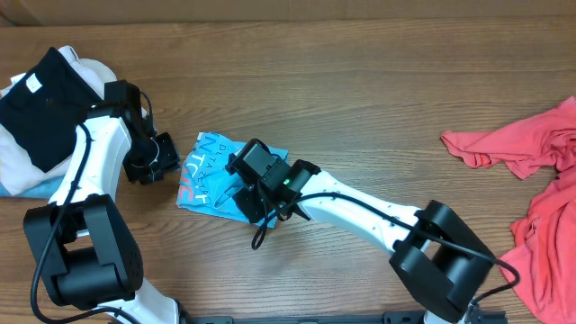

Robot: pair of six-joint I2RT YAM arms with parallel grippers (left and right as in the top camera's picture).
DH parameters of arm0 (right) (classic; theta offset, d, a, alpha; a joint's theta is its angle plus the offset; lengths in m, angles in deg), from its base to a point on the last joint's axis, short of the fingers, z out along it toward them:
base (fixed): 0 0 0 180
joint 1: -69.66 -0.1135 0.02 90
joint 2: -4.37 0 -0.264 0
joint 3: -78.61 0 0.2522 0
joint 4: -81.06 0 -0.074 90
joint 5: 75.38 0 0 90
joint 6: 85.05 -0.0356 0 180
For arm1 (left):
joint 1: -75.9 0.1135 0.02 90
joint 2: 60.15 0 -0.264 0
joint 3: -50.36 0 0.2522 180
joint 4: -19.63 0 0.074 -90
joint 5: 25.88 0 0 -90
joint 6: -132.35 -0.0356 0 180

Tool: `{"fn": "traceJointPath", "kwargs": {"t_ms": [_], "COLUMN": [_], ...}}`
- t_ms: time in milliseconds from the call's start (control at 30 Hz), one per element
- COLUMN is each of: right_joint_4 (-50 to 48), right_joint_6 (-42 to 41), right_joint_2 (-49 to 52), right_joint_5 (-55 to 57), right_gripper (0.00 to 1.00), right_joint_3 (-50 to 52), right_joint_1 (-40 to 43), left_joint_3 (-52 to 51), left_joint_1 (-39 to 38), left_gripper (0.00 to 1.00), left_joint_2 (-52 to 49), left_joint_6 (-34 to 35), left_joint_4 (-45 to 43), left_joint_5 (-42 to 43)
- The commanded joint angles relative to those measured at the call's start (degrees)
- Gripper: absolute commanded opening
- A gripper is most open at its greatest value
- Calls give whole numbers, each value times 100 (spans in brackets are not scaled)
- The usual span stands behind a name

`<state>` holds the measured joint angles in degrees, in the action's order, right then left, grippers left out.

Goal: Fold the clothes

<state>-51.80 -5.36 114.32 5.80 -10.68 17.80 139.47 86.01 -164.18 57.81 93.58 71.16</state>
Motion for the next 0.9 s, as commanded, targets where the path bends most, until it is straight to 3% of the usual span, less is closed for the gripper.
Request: {"fn": "traceJointPath", "kwargs": {"t_ms": [0,67,167,267,433,500,700,867], "right_joint_4": [-46,-90,-68,146,892,1121,1244,1360], "right_joint_6": [-20,-20,-24,-96,-1248,-1685,-1803,-1805], "right_joint_2": [120,118,116,83,74,74,74,-208], "right_joint_5": [-240,-240,-243,-234,109,291,304,509], "right_gripper": [51,46,16,9,10,16,18,28], "right_joint_3": [-94,-94,-96,-98,-94,-94,-94,-138], "right_joint_1": [-33,-33,-33,-20,22,22,22,24], "left_joint_3": [-63,-63,-63,-63,-63,-63,-63,-63], "left_joint_1": [-39,-39,-39,-39,-39,-39,-39,-39], "left_gripper": [40,41,41,41,42,42,42,42], "left_joint_2": [24,24,24,24,24,24,24,24], "left_joint_6": [-26,-26,-26,-26,-26,-26,-26,-26], "left_joint_4": [-17,-31,-39,-39,-42,-48,-50,-46], "left_joint_5": [90,92,92,92,92,92,92,92]}}
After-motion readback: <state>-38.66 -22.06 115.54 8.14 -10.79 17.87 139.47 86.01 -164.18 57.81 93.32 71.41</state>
